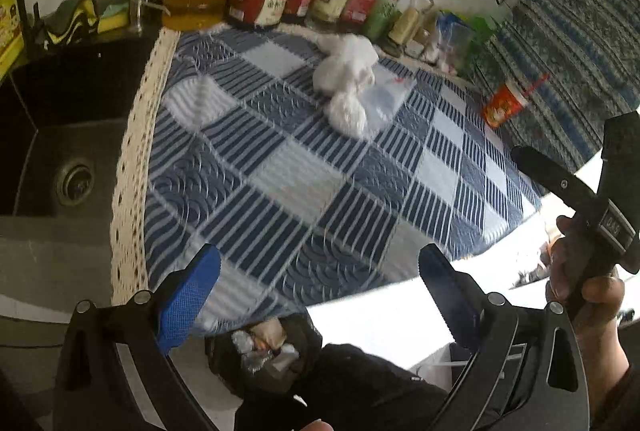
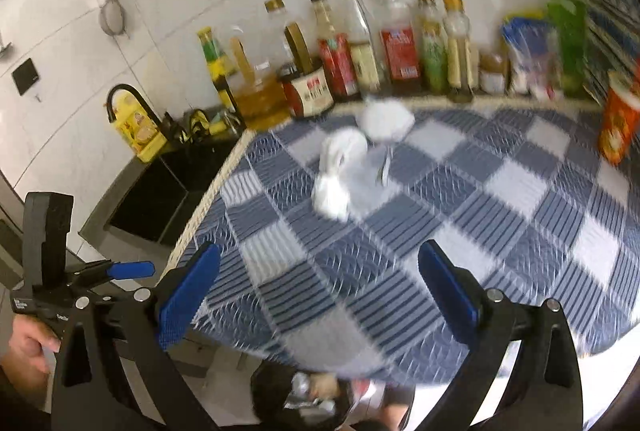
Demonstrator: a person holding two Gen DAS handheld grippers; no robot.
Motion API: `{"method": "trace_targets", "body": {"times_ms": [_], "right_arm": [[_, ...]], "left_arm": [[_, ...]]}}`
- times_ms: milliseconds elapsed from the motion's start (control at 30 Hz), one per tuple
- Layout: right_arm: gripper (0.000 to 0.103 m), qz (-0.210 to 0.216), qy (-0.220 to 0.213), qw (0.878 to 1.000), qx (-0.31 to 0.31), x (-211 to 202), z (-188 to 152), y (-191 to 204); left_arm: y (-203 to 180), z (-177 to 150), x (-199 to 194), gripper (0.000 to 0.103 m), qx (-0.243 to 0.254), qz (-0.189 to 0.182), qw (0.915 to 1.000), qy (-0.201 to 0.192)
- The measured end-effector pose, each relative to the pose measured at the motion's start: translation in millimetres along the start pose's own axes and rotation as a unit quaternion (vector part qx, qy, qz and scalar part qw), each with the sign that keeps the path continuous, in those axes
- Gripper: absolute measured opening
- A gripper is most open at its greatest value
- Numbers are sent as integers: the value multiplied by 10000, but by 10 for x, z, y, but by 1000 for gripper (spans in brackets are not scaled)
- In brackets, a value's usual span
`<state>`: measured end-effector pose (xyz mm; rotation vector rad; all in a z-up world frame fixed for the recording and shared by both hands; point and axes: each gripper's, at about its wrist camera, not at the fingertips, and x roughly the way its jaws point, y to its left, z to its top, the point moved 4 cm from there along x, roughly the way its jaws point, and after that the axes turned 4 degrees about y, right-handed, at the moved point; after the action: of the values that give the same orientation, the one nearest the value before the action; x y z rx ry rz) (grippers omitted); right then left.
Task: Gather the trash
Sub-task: 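Grasp the white printed plastic bag with the right tool while the left tool grasps a clear plastic bag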
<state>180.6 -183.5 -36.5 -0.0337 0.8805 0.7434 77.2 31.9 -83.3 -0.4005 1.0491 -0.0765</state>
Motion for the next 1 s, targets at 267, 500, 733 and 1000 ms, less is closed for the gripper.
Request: {"method": "trace_targets", "body": {"times_ms": [267,500,733,1000], "right_arm": [[98,620,359,9966,-397,398,389,-366],[98,975,821,9907,-468,939,597,-703],[98,1590,1272,9769,-647,1410,710,-854],[94,1945,1525,9656,-809,1698,753,-863]], "left_arm": [[-145,377,164,96,-241,319,9991,-111],[-263,517,399,96,-455,584,9972,22],[-284,556,613,96,-959,573,9937,85],[-323,515,780,96,-1291,774,9884,202]]}}
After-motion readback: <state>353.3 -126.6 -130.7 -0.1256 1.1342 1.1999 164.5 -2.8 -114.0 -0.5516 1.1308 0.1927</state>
